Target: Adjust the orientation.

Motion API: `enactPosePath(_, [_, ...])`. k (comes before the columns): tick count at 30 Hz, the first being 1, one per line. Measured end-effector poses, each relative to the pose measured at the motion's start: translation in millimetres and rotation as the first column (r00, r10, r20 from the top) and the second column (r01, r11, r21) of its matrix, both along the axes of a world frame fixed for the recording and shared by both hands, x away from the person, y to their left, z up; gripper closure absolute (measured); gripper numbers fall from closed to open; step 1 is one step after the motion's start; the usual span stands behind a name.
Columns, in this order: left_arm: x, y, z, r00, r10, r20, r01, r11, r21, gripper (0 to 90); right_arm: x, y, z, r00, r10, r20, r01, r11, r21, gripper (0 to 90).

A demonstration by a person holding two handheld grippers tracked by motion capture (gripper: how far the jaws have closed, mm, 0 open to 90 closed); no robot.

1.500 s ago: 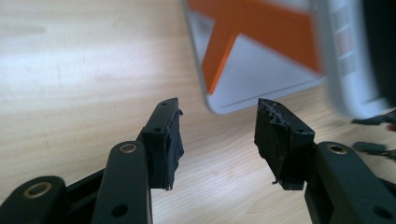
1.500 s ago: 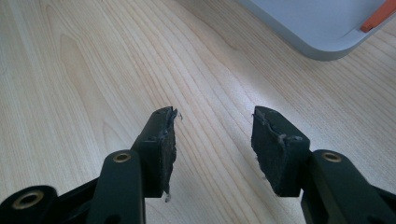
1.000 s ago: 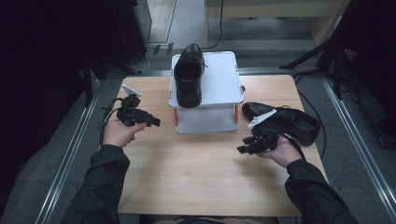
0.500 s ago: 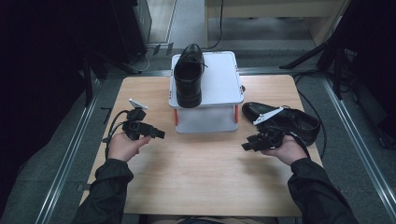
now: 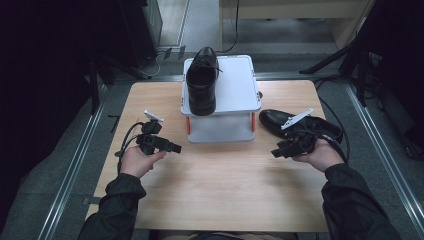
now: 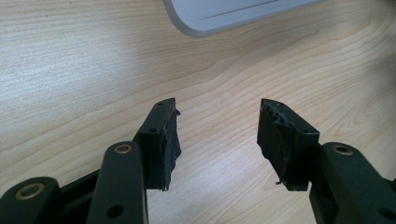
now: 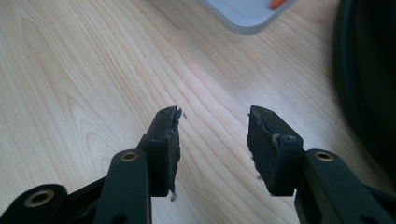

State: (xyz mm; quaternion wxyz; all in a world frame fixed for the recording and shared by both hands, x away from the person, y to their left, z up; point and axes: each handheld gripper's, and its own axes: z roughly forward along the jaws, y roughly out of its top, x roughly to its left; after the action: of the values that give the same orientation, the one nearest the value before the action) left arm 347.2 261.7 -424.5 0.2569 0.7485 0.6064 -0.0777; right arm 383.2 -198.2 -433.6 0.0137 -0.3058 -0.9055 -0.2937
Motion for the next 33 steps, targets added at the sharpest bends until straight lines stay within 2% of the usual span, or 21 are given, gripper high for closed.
enactPosePath(4, [-1.1,-1.9,1.6,0.9999,-0.014,0.009,0.014,0.9999,-0.002,47.5,7.7,-12.1,13.4,0.9999,-0.013,-0.003,0.013,0.9998,-0.015,56.0])
enactPosePath(7, [-1.0,-3.5,0.3,0.9996,-0.028,0.005,0.028,0.9995,0.012,47.5,14.6,-21.6,25.2,0.9994,-0.031,-0.015,0.031,0.999,-0.033,57.5])
enactPosePath(12, [-0.9,-3.9,-1.7,0.9995,-0.03,-0.001,0.03,0.9993,0.02,47.4,24.4,-34.5,46.1,0.9984,-0.041,-0.038,0.038,0.9953,-0.089,60.0])
enactPosePath(16, [-2.0,-3.7,0.5,0.9992,-0.038,0.014,0.038,0.9993,0.002,47.4,31.2,-45.0,63.0,0.9975,-0.063,-0.032,0.059,0.9898,-0.13,63.3])
enactPosePath(20, [-1.8,-5.1,-0.2,0.9988,-0.047,0.013,0.047,0.9989,0.005,47.5,37.0,-55.3,71.9,0.9967,-0.071,-0.041,0.064,0.9854,-0.158,67.4])
enactPosePath(25, [-2.1,-5.4,1.9,0.9982,-0.052,0.031,0.052,0.9986,-0.003,48.2,44.1,-65.8,71.9,0.9956,-0.075,-0.056,0.062,0.9756,-0.211,70.2])
enactPosePath(30, [-2.2,-6.3,0.2,0.9978,-0.06,0.029,0.06,0.9982,0.005,48.4,50.8,-76.7,60.0,0.9937,-0.09,-0.066,0.069,0.9596,-0.273,73.2])
enactPosePath(33, [-1.9,-7.1,-0.2,0.9978,-0.057,0.033,0.057,0.9984,0.001,48.6,55.4,-83.2,50.9,0.9917,-0.106,-0.073,0.081,0.9564,-0.28,73.2])
